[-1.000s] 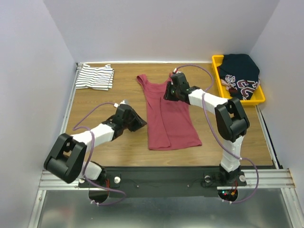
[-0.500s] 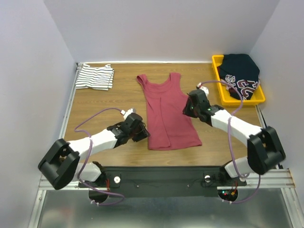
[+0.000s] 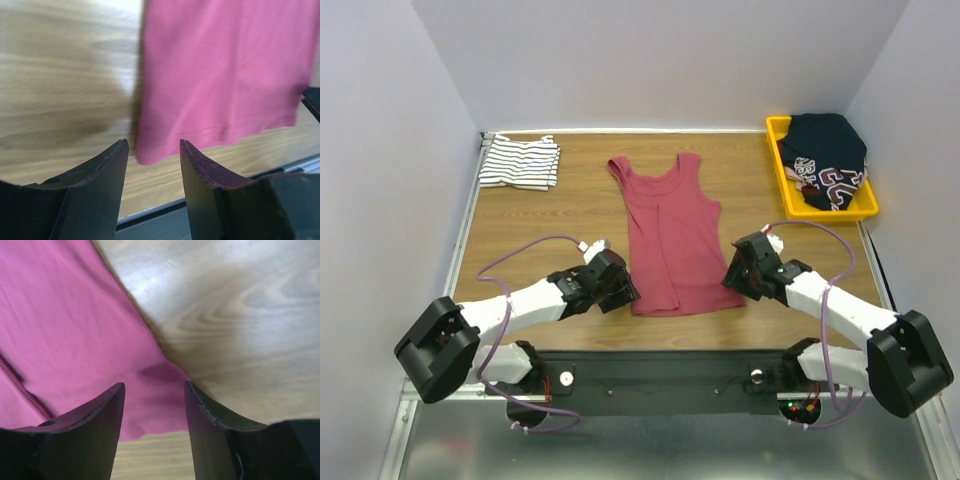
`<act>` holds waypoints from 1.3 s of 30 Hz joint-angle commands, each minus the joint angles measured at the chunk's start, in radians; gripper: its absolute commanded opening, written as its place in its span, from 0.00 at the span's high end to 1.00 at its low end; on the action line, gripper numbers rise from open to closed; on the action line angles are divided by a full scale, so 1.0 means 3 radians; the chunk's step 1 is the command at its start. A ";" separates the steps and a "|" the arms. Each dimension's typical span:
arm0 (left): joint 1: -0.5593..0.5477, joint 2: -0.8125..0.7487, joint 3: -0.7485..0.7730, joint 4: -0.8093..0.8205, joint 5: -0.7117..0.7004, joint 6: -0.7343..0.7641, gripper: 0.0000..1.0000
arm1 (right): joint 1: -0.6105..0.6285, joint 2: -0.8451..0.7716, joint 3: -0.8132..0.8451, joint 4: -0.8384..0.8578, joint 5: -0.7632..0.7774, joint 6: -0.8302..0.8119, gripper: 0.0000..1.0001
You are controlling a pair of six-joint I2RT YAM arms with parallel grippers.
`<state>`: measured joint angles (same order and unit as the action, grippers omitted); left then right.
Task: Fold and stack the tank tops
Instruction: Fold the tank top
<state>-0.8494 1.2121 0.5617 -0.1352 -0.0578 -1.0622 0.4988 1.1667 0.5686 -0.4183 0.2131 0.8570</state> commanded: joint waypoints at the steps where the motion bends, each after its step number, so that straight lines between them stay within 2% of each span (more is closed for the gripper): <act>1: -0.0042 0.0009 -0.0032 -0.0087 -0.0104 -0.0115 0.44 | -0.0001 -0.0243 -0.0009 -0.0170 0.0092 0.0191 0.41; 8: -0.0134 0.0377 -0.0011 0.0026 -0.0109 -0.0095 0.46 | -0.0001 -0.0325 -0.0070 -0.0334 0.0169 0.0247 0.39; 11: -0.0160 0.0474 -0.0057 0.0026 -0.0124 -0.0151 0.53 | -0.0001 -0.0401 -0.0156 -0.0344 0.0118 0.0288 0.39; 14: -0.0155 0.0531 -0.0067 0.0016 -0.0135 -0.0161 0.73 | -0.0001 -0.0504 -0.0259 -0.0354 0.0082 0.0324 0.39; 15: -0.0155 0.0526 -0.0062 -0.0029 -0.0160 -0.0176 0.85 | -0.0001 -0.0555 -0.0310 -0.0365 0.0057 0.0344 0.39; 18: -0.0155 0.0505 -0.0062 -0.0127 -0.0191 -0.0192 0.94 | -0.0001 -0.0627 -0.0376 -0.0375 -0.0019 0.0355 0.42; 19: -0.0155 0.0490 -0.0062 -0.0208 -0.0206 -0.0202 1.00 | 0.0004 -0.0637 -0.0387 -0.0370 -0.0050 0.0355 0.45; 20: -0.0155 0.0485 -0.0057 -0.0259 -0.0252 -0.0212 1.00 | -0.0001 -0.0652 -0.0412 -0.0370 -0.0076 0.0360 0.51; 21: -0.0155 0.0459 -0.0057 -0.0306 -0.0288 -0.0217 1.00 | 0.0004 -0.0658 -0.0428 -0.0365 -0.0117 0.0365 0.65; 24: -0.0119 0.0398 -0.0047 -0.0535 -0.0405 -0.0233 1.00 | 0.0004 -0.0698 -0.0494 -0.0360 -0.0204 0.0395 0.81; 27: 0.0034 0.0250 -0.0113 -0.0608 -0.0345 -0.0116 1.00 | 0.0004 -0.0872 -0.0621 -0.0354 -0.0270 0.0452 0.88; 30: 0.0192 0.0168 -0.0052 -0.0730 -0.0400 -0.0136 1.00 | 0.0004 -0.1097 -0.0755 -0.0354 -0.0388 0.0498 0.89; 32: 0.0325 0.0163 0.0080 -0.0929 -0.0589 -0.0024 1.00 | 0.0009 -0.1240 -0.0821 -0.0354 -0.0475 0.0533 0.90; 35: 0.0652 0.0132 0.0091 -0.0976 -0.0554 0.0181 1.00 | 0.0035 -0.1312 -0.0893 -0.0349 -0.0587 0.0569 0.89; 37: 0.0790 0.0122 0.0071 -0.0961 -0.0539 0.0247 1.00 | 0.0076 -0.1292 -0.0903 -0.0294 -0.0781 0.0574 0.85; 39: 0.0821 0.0168 0.0055 -0.0966 -0.0534 0.0273 1.00 | 0.0162 -0.1220 -0.0919 -0.0201 -0.0858 0.0610 0.77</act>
<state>-0.6365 1.2663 0.5758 -0.3267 -0.1444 -1.0485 0.5125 0.7845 0.3012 -0.5098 0.0227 1.0222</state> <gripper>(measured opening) 0.123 0.170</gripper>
